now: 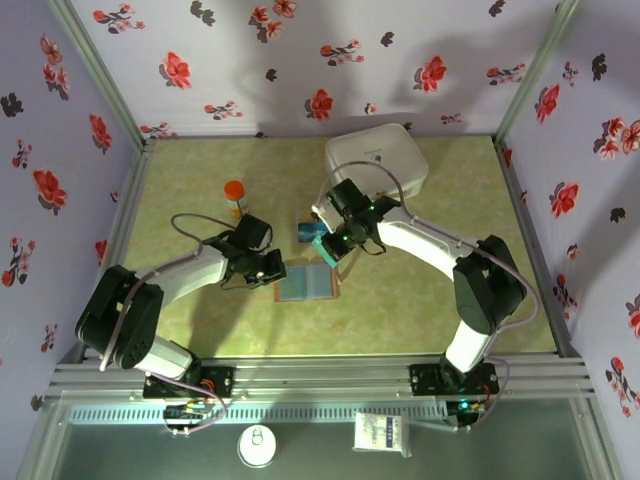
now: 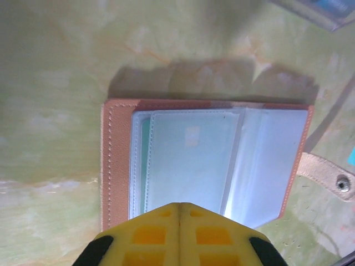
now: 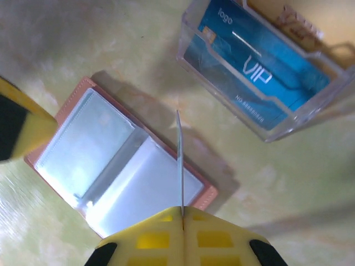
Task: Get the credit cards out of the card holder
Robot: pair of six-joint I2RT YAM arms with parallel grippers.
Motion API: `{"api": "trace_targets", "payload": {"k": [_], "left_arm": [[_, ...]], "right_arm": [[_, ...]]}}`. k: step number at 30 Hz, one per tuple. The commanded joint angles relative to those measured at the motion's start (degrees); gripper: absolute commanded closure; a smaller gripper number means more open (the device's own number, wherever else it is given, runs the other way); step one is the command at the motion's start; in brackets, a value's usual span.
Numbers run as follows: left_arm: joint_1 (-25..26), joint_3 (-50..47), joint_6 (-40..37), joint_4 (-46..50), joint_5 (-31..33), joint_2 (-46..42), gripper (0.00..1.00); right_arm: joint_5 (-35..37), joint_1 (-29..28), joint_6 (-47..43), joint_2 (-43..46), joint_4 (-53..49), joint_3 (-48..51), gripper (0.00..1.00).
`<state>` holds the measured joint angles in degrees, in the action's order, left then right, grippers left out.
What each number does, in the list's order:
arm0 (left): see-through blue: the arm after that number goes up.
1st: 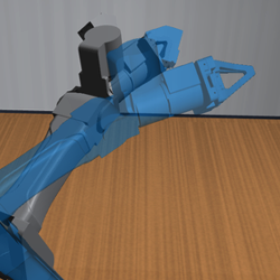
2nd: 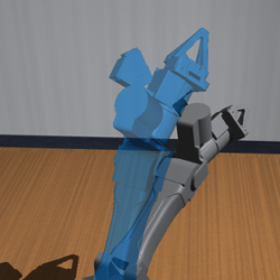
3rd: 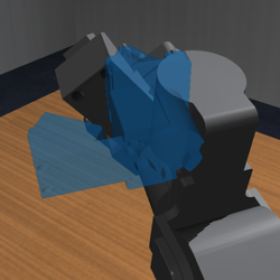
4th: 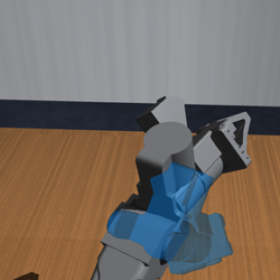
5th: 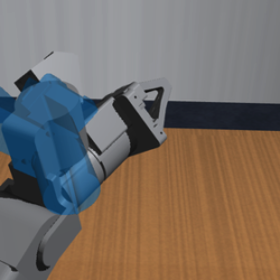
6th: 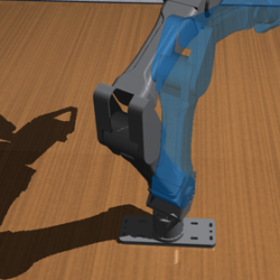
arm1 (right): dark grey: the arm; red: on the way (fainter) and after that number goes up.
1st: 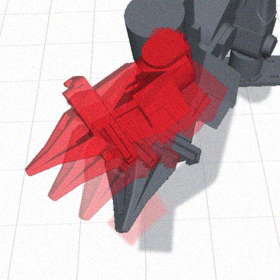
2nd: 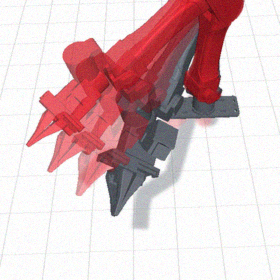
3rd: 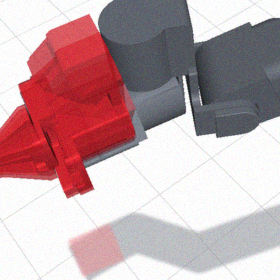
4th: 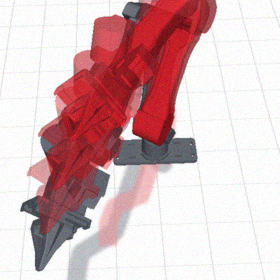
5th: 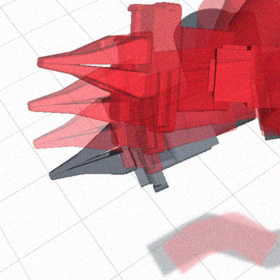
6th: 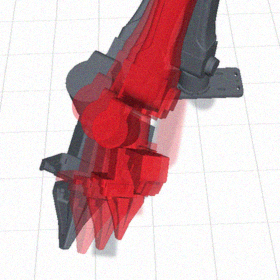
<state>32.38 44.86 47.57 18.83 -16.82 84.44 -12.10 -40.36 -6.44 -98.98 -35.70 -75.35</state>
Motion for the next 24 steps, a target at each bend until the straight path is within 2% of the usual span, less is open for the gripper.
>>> {"api": "trace_targets", "payload": {"k": [1,4,8,18,24], "left_arm": [[-1.75,-0.33,-1.74,2.01,1.23,-2.24,0.95],[-3.13,-1.14,-2.2,2.66,1.16,-3.29,0.94],[-4.67,-2.6,-2.68,3.08,0.92,-4.84,0.94],[-6.71,-3.46,-4.4,4.29,-0.1,-6.08,0.92],[-6.97,-3.54,-4.58,4.98,-0.32,-6.19,0.92]], "right_arm": [[1.26,0.5,-20.59,-2.26,-8.27,-4.76,1.0],[3.84,0.87,-29.01,-4.33,-10.32,-8.91,1.0],[6.44,2.05,-35.34,-9.44,-13.94,-16.93,1.0],[-3.6,7.34,-40.57,-20.91,-19.4,-37.1,1.0],[-5.61,9.48,-41.71,-28.31,-23.52,-49.28,1.0]]}}
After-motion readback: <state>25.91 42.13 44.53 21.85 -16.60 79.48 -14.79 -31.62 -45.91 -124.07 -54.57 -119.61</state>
